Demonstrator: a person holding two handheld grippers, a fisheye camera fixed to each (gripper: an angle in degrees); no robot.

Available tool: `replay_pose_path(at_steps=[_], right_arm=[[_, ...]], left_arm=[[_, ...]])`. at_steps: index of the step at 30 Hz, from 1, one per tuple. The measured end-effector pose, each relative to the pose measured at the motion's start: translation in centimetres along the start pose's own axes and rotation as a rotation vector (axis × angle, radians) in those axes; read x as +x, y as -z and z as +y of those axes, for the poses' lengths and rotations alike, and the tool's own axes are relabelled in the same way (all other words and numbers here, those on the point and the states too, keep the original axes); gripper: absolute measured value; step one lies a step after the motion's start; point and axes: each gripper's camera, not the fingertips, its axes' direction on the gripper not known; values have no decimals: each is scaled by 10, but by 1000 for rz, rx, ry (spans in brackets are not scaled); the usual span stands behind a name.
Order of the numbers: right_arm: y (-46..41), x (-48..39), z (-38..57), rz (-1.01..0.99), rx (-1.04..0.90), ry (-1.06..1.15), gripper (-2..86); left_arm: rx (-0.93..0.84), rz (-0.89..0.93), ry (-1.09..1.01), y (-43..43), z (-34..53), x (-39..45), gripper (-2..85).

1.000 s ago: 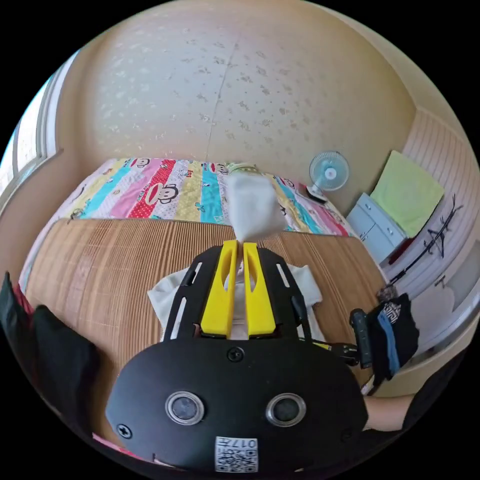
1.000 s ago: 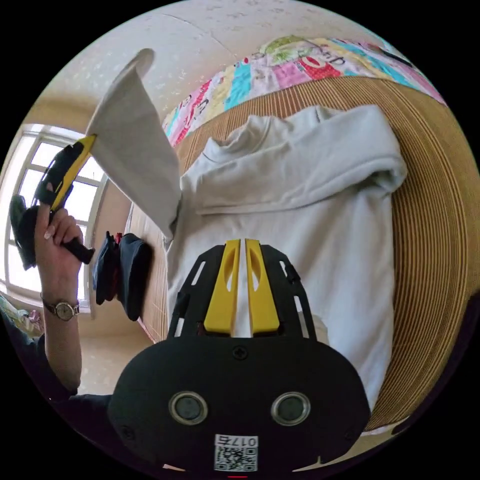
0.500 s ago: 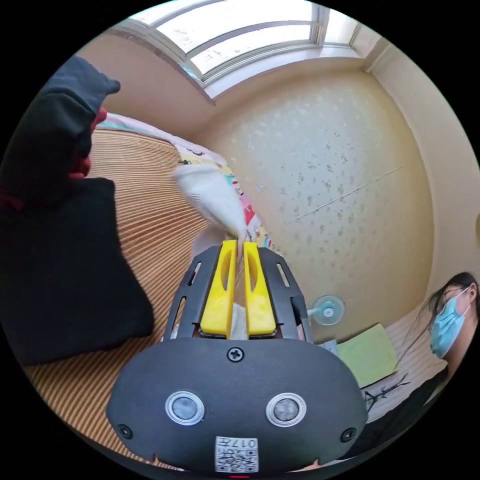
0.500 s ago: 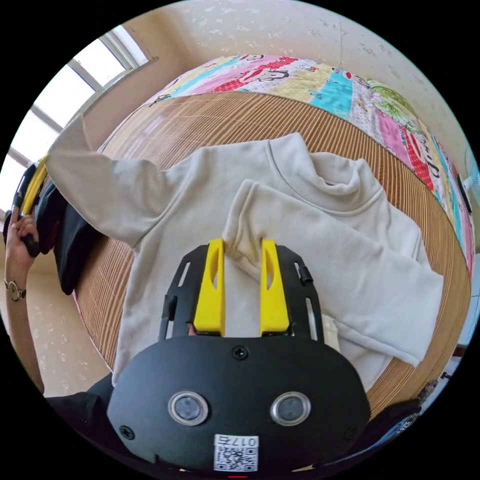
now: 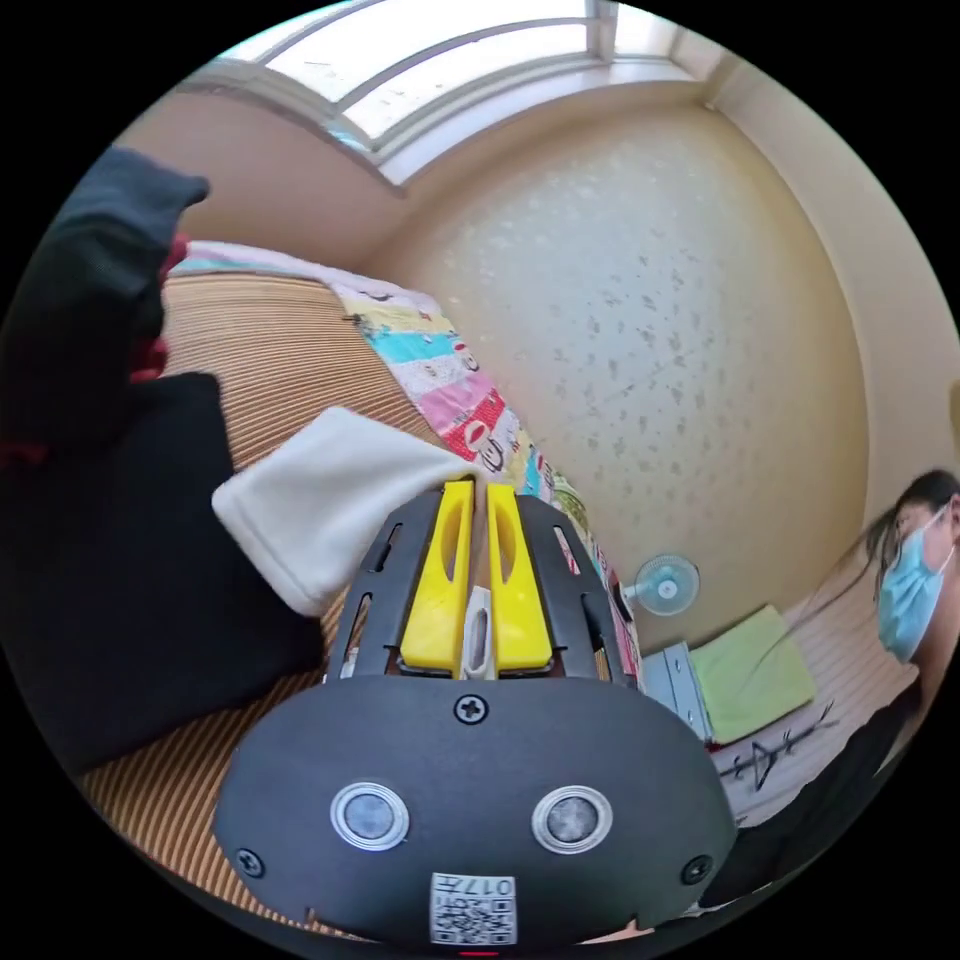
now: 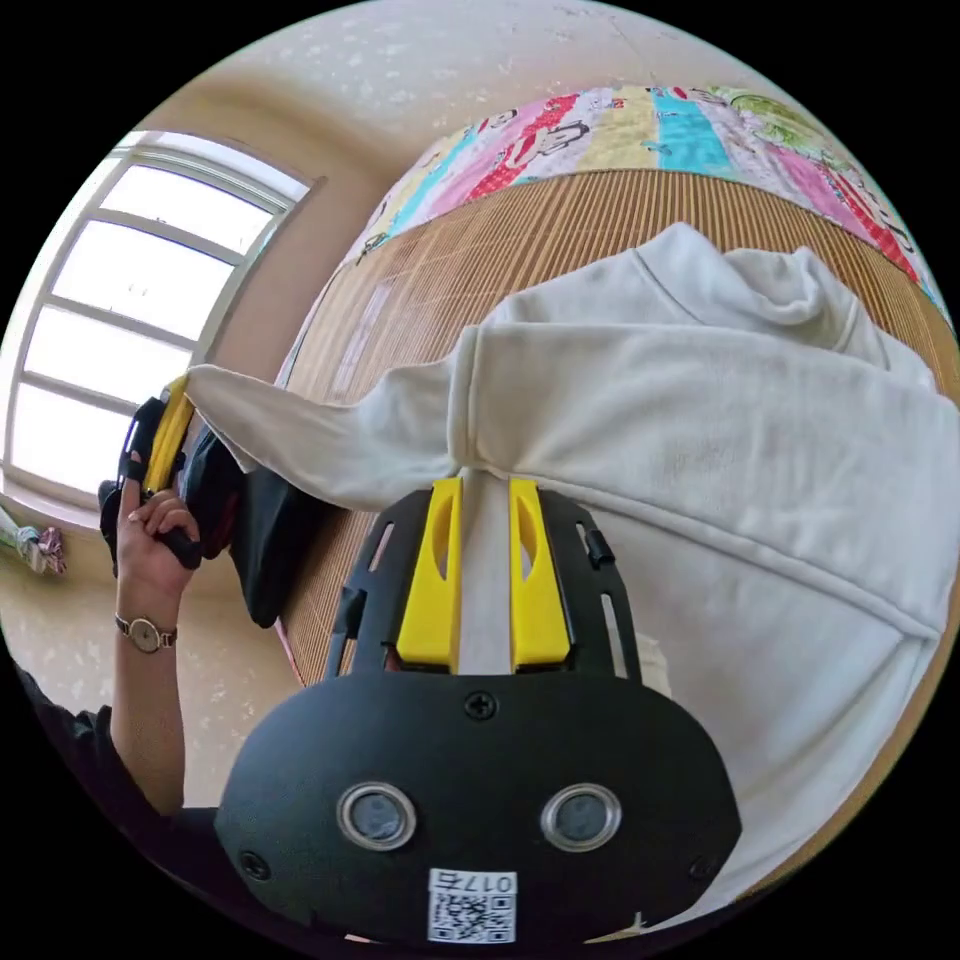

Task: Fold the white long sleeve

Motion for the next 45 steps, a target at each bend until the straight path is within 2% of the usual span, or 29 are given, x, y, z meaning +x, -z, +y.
replay_pose_path(at_steps=[3, 5, 6, 7, 8, 9, 11, 13, 15, 20, 22, 25, 27, 30, 34, 37, 41, 45], right_arm=[[39, 24, 34, -25, 42, -78, 39], [60, 45, 58, -16, 44, -152, 37], [73, 60, 74, -11, 47, -187, 37], [78, 67, 81, -6, 44, -200, 38], [84, 82, 95, 13, 22, -222, 40], [87, 98, 107, 49, -24, -253, 44], [92, 117, 120, 103, -82, -311, 55], [104, 126, 129, 121, -82, -315, 63], [121, 132, 135, 159, -44, -301, 67], [130, 158, 140, 126, -5, -404, 71], [128, 163, 142, 98, 6, -433, 70], [123, 163, 143, 67, 8, -448, 70], [120, 164, 142, 42, -9, -444, 70], [135, 170, 141, 51, -9, -444, 71], [167, 183, 147, 89, 4, -428, 73], [189, 201, 157, 109, -44, -426, 78], [212, 227, 179, 126, -141, -429, 93], [209, 255, 198, 0, -289, -436, 117]], left_arm=[[-93, 101, -223, -57, 3, 83, 22], [-246, 210, -468, -124, 34, 169, 25], [-301, 241, -523, -143, 47, 189, 26], [-439, 304, -594, -184, 77, 219, 32], [-593, 357, -608, -227, 112, 235, 41], [-663, 379, -600, -245, 130, 237, 47], [-924, 409, -518, -296, 185, 226, 77], [-926, 374, -484, -290, 194, 210, 83], [-853, 296, -443, -266, 184, 189, 81], [-538, -144, -315, -195, 108, 125, 95], [-481, -217, -245, -197, 79, 108, 120], [-552, -118, -201, -240, 52, 95, 130], [-678, -157, -209, -278, 46, 89, 100], [-665, -65, -160, -288, 9, 74, 67], [-702, 165, 106, -288, -36, -2, 66], [-669, 160, 79, -244, -48, -18, 75], [-829, 105, -69, -168, -17, -1, 104], [-979, 45, -93, -104, 36, 9, 114]])
